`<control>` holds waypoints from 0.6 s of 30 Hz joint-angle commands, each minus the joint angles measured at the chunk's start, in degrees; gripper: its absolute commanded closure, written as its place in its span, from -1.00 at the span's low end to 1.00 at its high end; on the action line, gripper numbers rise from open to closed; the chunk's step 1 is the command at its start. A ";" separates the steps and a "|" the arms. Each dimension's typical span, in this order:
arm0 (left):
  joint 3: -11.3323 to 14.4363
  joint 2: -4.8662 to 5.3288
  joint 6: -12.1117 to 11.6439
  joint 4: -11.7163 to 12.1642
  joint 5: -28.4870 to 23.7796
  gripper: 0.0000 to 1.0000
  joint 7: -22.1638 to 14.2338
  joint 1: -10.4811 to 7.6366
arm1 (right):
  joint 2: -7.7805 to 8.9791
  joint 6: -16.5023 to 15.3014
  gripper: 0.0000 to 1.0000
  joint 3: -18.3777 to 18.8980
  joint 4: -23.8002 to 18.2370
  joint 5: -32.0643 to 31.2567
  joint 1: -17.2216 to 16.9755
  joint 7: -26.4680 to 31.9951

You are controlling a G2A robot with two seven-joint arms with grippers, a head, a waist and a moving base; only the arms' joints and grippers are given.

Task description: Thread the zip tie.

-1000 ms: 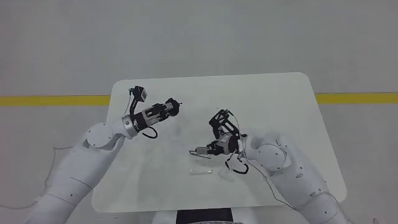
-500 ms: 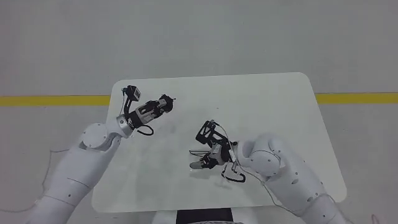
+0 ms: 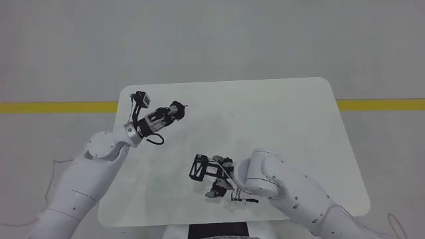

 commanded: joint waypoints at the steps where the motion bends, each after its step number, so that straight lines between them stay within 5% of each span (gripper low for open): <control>1: 0.00 0.00 0.00 0.00 0.00 1.00 0.00 0.00 | 0.01 0.00 -1.00 0.13 -0.02 0.10 -0.09 -0.14; 7: 0.00 0.00 0.00 0.00 0.00 1.00 0.00 0.00 | 0.04 0.00 -1.00 -0.23 0.69 -0.76 -0.09 -1.24; 13: 0.00 0.00 0.00 0.00 0.00 1.00 0.00 0.00 | -0.58 0.00 -1.00 -2.89 2.56 -0.24 3.38 -0.52; 18: 0.00 0.00 0.00 0.00 0.00 1.00 0.00 0.00 | -0.52 0.61 -1.00 -3.12 0.52 -2.85 3.00 -2.75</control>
